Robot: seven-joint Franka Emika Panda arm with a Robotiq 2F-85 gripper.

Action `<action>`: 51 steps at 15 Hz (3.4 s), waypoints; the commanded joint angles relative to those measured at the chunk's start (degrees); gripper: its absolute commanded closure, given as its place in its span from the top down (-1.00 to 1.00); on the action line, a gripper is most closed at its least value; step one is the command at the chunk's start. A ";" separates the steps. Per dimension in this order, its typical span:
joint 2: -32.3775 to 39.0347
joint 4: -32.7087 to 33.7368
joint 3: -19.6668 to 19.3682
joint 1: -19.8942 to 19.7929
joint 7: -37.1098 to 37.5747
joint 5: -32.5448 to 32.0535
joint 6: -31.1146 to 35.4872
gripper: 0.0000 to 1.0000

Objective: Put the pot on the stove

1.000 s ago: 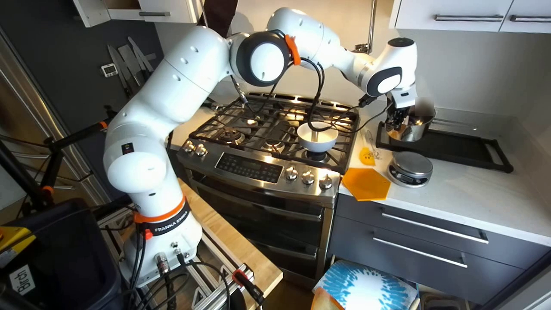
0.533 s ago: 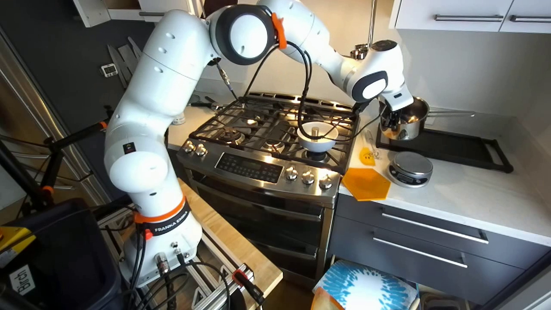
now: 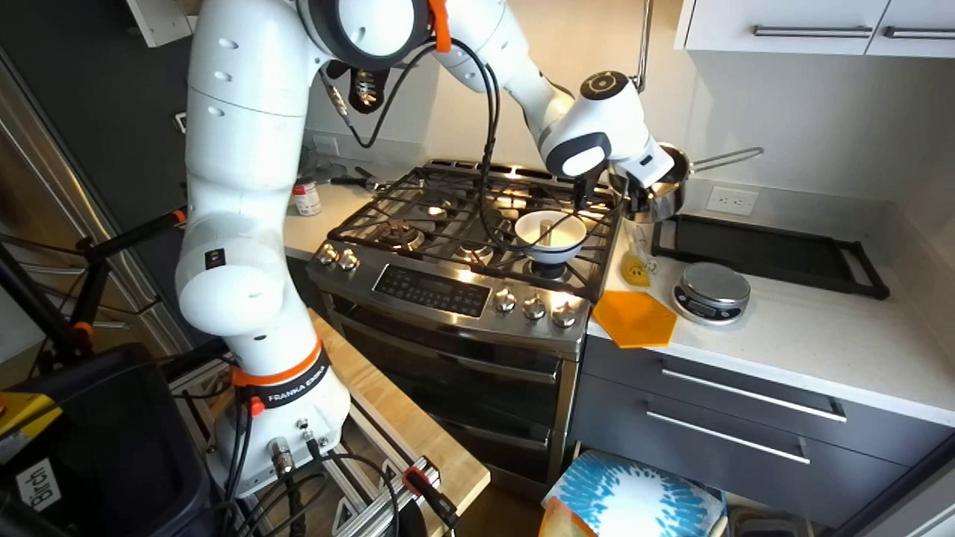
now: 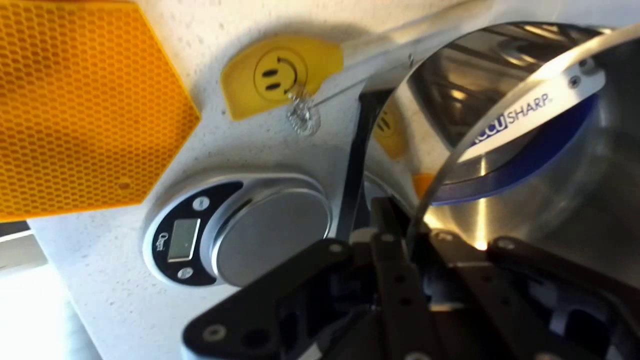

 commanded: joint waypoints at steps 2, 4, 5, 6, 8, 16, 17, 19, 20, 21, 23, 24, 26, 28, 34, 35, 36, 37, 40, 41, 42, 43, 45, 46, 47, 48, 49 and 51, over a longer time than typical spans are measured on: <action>-14.42 -15.05 17.19 -9.91 -18.31 15.56 -0.73 -0.97; -19.18 -18.72 22.87 -11.89 -26.47 25.04 -1.52 -0.97; -22.13 -20.56 24.04 -11.75 -29.65 29.44 -3.64 -0.97; -25.17 -22.56 24.72 -11.32 -32.69 33.40 -5.98 -0.97; -31.21 -26.68 24.67 -9.77 -37.05 38.53 -12.53 -0.97; -49.59 -39.89 4.28 11.32 -31.52 18.82 -37.94 -0.97; -50.41 -40.12 3.55 12.19 -30.09 15.98 -38.73 -0.97; -47.05 -39.32 1.53 14.60 -30.15 15.14 -36.05 -0.89; -47.82 -39.80 1.32 15.12 -28.76 13.27 -36.10 -0.89; -48.17 -39.98 1.24 15.38 -28.19 12.47 -36.12 -0.89; -48.24 -40.08 1.16 15.48 -28.05 12.19 -36.14 -0.89; -48.24 -40.12 1.11 15.48 -28.06 12.17 -36.14 -0.89; -48.24 -40.18 1.08 15.47 -28.06 12.15 -36.14 -0.89; -48.24 -40.20 1.05 15.46 -28.06 12.15 -36.14 -0.89; -41.75 -34.95 4.37 15.59 -18.18 1.29 -33.04 -0.97; -40.49 -34.00 4.76 15.89 -15.35 -1.72 -32.32 -0.97; -38.49 -32.37 5.70 15.91 -12.03 -5.33 -31.89 -0.97; -36.83 -30.96 6.24 16.01 -9.26 -8.53 -31.70 -0.97; -32.32 -27.80 7.35 17.20 -3.07 -15.66 -30.32 -0.97; -31.13 -27.03 7.39 18.07 -2.21 -16.81 -30.24 -0.97; -29.90 -26.63 7.71 19.12 -1.48 -17.99 -29.41 -0.97; -28.94 -26.28 7.94 20.01 -0.79 -19.26 -28.88 -0.97; -27.52 -26.07 7.77 21.91 -1.29 -19.45 -27.31 -0.97; -27.18 -25.94 7.09 22.71 -3.33 -17.77 -27.47 -0.97; -27.75 -27.08 6.58 22.74 -2.56 -18.19 -28.29 -0.89; -27.16 -26.84 6.63 23.27 -2.60 -18.15 -28.26 -0.89; -26.81 -26.67 6.63 23.52 -2.62 -18.13 -28.26 -0.89; -25.53 -25.72 6.55 23.27 -0.06 -19.59 -27.07 -0.97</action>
